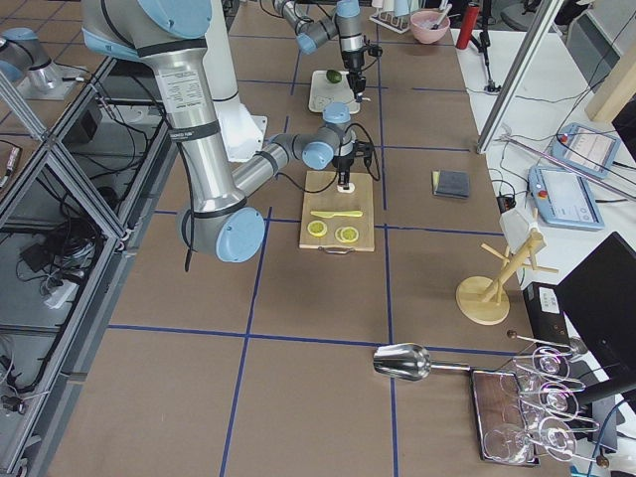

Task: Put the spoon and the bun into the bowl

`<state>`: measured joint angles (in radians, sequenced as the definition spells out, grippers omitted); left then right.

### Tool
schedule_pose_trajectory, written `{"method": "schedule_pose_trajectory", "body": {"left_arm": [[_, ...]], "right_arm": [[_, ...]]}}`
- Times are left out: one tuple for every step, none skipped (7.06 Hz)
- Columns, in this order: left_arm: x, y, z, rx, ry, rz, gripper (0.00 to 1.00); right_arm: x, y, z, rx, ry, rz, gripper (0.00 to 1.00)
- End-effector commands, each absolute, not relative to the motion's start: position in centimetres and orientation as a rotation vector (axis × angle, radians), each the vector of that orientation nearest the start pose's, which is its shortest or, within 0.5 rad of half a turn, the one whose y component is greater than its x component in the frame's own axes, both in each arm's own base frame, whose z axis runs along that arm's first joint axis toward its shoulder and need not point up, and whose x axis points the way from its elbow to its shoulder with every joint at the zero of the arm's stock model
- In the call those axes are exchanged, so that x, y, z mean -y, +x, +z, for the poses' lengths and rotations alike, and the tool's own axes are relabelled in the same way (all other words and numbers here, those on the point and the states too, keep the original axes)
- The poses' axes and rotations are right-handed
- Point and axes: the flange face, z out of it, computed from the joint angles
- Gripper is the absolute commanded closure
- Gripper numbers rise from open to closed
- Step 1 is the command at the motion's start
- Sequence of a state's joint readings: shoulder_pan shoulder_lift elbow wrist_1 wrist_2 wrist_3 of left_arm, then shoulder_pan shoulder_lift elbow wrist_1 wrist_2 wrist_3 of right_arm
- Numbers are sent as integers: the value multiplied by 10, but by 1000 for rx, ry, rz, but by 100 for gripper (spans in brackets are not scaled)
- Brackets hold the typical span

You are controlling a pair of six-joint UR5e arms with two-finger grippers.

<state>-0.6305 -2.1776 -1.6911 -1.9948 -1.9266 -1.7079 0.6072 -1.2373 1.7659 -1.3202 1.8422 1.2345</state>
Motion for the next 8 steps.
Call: {"method": "schedule_pose_trajectory", "body": {"left_arm": [[460,521,205,-1241,-15,-554,100],[456,531,212,-1247,-7,-551,100],[454,535,213,-1251,-6,-545,100],[455,539,216,-1269,-4,-538,100],[455,545,219,-1269,-7,-532,100],[455,545,217,-1273,-5,-530,68],[454,545,213,-1279,7,-510,1],[453,543,209,-1286,13,-500,0]], "right_arm": [[439,-433,344,842,151,144,100],[444,-418,329,868,176,156,100],[450,-410,316,888,191,166,100],[457,-404,309,903,193,173,100],[462,-400,300,918,197,177,100],[464,-398,298,923,197,179,100],[466,-396,297,924,199,182,100],[467,-396,294,927,201,183,100]]}}
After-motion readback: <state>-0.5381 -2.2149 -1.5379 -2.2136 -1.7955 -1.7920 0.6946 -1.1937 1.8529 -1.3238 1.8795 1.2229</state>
